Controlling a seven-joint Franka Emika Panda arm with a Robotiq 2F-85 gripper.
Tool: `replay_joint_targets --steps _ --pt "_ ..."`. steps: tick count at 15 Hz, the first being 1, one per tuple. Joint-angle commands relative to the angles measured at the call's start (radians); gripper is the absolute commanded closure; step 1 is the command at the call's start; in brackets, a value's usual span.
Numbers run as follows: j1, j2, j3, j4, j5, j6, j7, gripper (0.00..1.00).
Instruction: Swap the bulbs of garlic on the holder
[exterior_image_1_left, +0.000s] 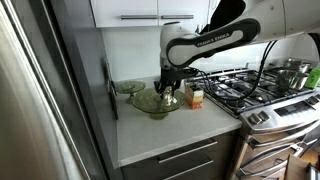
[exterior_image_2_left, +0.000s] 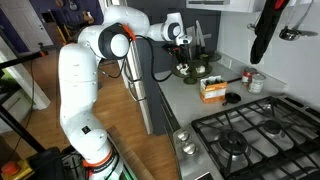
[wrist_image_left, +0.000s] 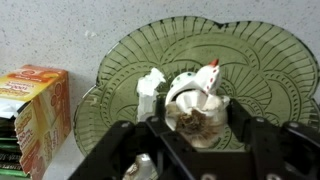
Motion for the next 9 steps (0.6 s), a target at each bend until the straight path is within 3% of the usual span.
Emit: replay_joint_targets --steps 1,9 --pt "0.017 0.012 -0.024 0.025 0.03 -0.039 -0.025 0.66" --pt "0.024 0.001 -0.034 0.041 0.016 -0.054 -0.022 0.66"
